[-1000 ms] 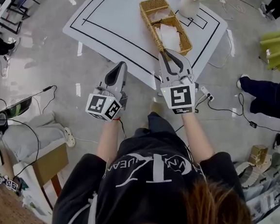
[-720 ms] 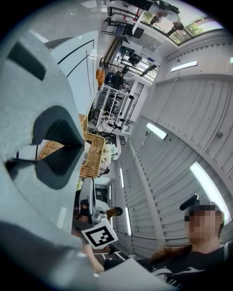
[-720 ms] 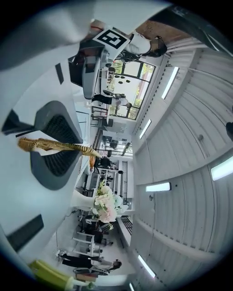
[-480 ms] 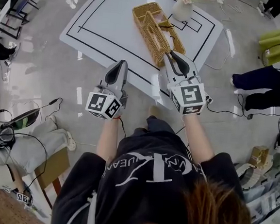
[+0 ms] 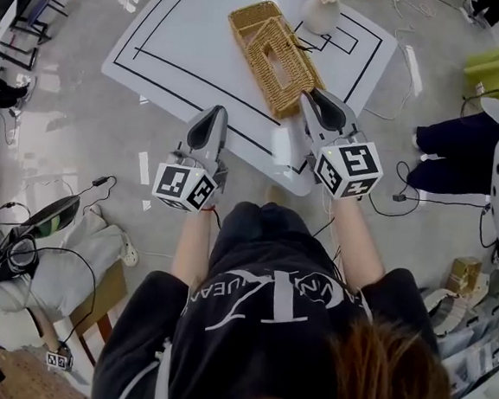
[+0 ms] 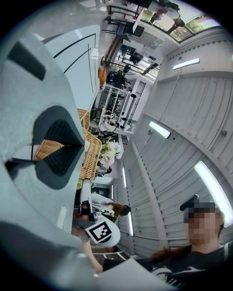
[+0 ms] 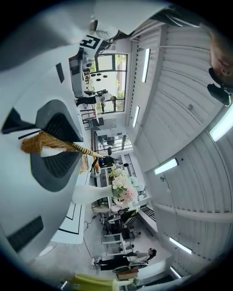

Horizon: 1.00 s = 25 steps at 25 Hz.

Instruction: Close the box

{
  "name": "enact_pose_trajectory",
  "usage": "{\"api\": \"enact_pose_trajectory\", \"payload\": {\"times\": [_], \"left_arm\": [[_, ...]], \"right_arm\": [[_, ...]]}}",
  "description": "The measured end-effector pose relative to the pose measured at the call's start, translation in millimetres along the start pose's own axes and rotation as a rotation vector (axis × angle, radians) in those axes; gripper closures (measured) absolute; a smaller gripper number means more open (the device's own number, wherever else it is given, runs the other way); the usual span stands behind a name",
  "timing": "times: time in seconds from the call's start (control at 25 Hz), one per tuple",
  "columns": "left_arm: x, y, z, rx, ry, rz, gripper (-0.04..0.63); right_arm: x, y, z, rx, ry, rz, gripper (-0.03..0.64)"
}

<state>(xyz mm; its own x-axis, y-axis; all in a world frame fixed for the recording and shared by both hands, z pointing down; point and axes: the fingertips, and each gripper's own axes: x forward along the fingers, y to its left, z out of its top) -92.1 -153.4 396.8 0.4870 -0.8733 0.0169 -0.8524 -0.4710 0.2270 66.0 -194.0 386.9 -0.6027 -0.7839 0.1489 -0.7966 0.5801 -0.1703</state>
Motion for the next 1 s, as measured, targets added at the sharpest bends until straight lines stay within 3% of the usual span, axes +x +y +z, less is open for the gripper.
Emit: {"api": "enact_pose_trajectory", "payload": {"times": [0.56, 1.0], "left_arm": [[12.9, 21.4, -0.5, -0.007, 0.048, -0.025, 0.591], [24.4, 27.7, -3.6, -0.018, 0.072, -0.066, 0.591]], "right_arm": [[13.7, -29.5, -20.0, 0.198, 0.026, -0.052, 0.531], [12.6, -46.0, -36.6, 0.284, 0.049, -0.110, 0.516]]}}
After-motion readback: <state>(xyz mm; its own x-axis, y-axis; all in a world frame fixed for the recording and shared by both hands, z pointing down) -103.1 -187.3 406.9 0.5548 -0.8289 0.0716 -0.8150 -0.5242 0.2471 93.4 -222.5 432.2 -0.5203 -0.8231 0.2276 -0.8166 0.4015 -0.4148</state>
